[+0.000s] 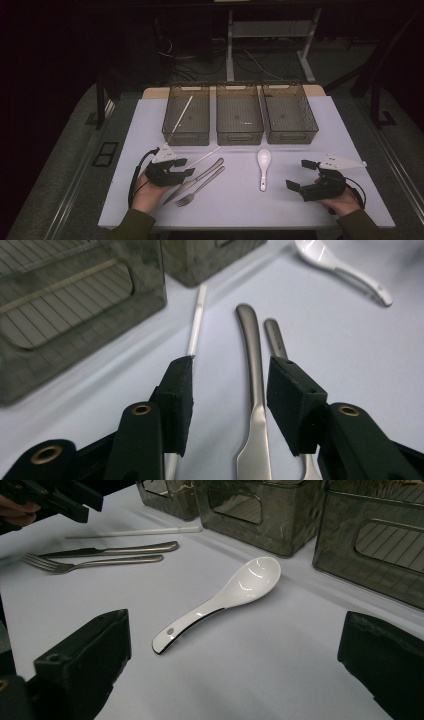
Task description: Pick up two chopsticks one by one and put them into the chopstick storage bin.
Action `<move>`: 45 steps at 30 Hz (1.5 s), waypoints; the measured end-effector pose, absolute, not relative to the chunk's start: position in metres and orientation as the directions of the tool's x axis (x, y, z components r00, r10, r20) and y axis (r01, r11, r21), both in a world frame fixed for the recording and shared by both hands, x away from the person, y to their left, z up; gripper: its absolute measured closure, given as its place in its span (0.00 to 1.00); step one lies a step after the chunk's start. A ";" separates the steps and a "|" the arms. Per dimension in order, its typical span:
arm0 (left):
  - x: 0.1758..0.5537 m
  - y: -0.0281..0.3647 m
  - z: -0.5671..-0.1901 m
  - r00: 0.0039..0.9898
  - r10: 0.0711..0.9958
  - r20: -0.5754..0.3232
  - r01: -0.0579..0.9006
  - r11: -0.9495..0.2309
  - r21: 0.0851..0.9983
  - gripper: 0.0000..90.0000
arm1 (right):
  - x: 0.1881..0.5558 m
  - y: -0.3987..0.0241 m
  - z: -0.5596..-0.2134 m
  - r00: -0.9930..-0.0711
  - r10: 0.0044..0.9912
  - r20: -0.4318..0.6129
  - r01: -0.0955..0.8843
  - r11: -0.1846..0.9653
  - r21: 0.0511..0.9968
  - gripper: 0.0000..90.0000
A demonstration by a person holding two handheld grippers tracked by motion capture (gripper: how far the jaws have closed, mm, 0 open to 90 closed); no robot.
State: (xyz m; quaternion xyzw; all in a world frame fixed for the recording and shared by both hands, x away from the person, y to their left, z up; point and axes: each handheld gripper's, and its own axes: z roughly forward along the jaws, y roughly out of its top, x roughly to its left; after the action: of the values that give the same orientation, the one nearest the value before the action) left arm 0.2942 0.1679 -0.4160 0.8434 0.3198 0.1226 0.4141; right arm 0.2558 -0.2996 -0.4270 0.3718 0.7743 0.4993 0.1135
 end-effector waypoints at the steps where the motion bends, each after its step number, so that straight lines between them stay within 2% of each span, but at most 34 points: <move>1: 0.295 0.168 -0.418 0.768 0.637 -0.059 0.440 -0.459 0.772 0.60 | 0.256 -0.299 -0.427 -0.698 0.690 0.194 0.460 0.224 0.859 0.01; 12: 0.299 0.164 -0.428 0.772 0.634 -0.041 0.450 -0.501 0.739 0.68 | 0.256 -0.299 -0.427 -0.698 0.690 0.192 0.460 0.227 0.858 0.01; 22: 0.311 0.166 -0.436 0.761 0.648 0.027 0.432 -0.538 0.723 0.76 | 0.256 -0.299 -0.427 -0.699 0.689 0.191 0.461 0.231 0.857 0.01; 40: 0.324 0.170 -0.448 0.755 0.656 -0.028 0.478 -0.520 0.708 0.92 | 0.256 -0.299 -0.427 -0.700 0.688 0.193 0.463 0.231 0.856 0.01; 45: 0.326 0.172 -0.448 0.763 0.645 -0.043 0.480 -0.520 0.707 0.93 | 0.256 -0.299 -0.427 -0.700 0.688 0.193 0.463 0.231 0.856 0.01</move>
State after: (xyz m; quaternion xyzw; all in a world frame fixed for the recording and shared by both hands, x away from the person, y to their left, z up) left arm 0.3256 0.1717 -0.4482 0.8643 0.3254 0.1129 0.3665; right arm 0.2558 -0.2990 -0.4269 0.3707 0.7764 0.4970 0.1130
